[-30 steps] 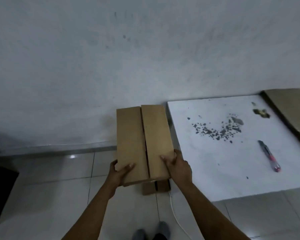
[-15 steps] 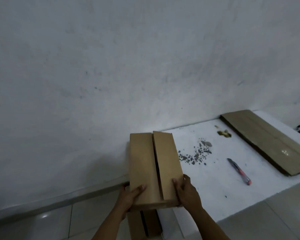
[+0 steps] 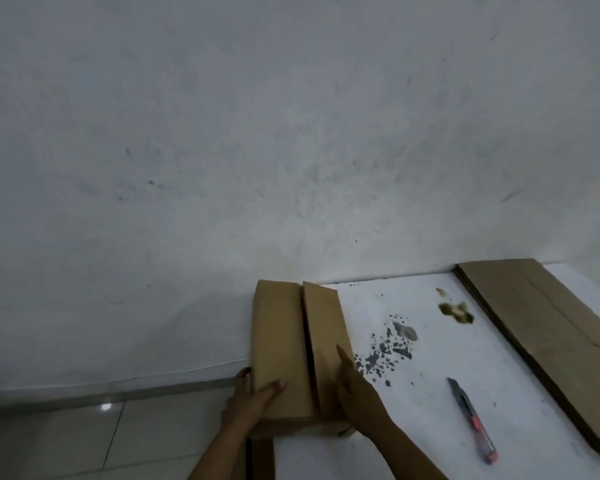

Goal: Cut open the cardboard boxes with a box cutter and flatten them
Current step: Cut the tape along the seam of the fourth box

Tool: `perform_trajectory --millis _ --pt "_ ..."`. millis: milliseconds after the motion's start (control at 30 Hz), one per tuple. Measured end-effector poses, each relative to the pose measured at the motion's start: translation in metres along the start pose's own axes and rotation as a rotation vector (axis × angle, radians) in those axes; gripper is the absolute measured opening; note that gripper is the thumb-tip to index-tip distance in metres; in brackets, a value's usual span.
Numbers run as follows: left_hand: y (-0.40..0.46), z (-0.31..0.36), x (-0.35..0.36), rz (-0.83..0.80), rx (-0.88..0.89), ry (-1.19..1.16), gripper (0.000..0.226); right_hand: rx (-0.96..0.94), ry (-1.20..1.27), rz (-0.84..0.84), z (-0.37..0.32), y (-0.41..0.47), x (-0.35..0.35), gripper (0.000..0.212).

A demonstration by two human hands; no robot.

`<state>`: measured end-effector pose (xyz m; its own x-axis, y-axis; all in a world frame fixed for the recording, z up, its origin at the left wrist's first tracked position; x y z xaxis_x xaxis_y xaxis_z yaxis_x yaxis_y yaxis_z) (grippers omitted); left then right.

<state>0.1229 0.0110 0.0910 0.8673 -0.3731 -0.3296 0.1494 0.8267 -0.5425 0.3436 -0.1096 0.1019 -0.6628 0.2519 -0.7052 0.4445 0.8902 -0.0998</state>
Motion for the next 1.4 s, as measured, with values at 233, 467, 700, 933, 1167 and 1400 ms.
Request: perform_trajectory --millis 233,467,700,933,1167,1400 --pt "-0.044 0.060 0.028 0.076 0.075 0.116 0.114 0.074 0.073 -0.268 -0.011 0.044 -0.018 0.098" --pt "-0.059 0.104 0.038 0.054 0.253 0.295 0.086 0.283 0.504 -0.362 -0.008 0.039 -0.040 0.073" --pt "-0.064 0.116 0.088 -0.028 0.380 0.209 0.073 0.591 0.996 -0.435 0.031 0.032 -0.069 0.109" --pt "-0.059 0.094 0.119 -0.112 0.420 0.211 0.076 0.557 1.110 -0.386 0.049 0.030 -0.102 0.072" --pt "-0.036 0.067 0.133 -0.082 0.449 0.587 0.080 0.651 1.101 -0.200 0.093 0.030 -0.112 0.045" --pt "-0.033 0.055 0.146 -0.024 0.470 0.788 0.107 0.607 0.612 -0.016 0.129 0.033 -0.100 0.060"
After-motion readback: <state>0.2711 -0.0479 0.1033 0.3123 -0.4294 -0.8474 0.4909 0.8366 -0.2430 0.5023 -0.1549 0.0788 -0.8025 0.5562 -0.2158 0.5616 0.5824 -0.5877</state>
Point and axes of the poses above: each hand's wrist, its own y-axis towards the middle knuckle, its own x-axis out of the palm, z = x × y, the point moved 1 cm from there along y, towards the middle knuckle, and after that the axes turned 5 degrees about z, right-handed, at the moved point
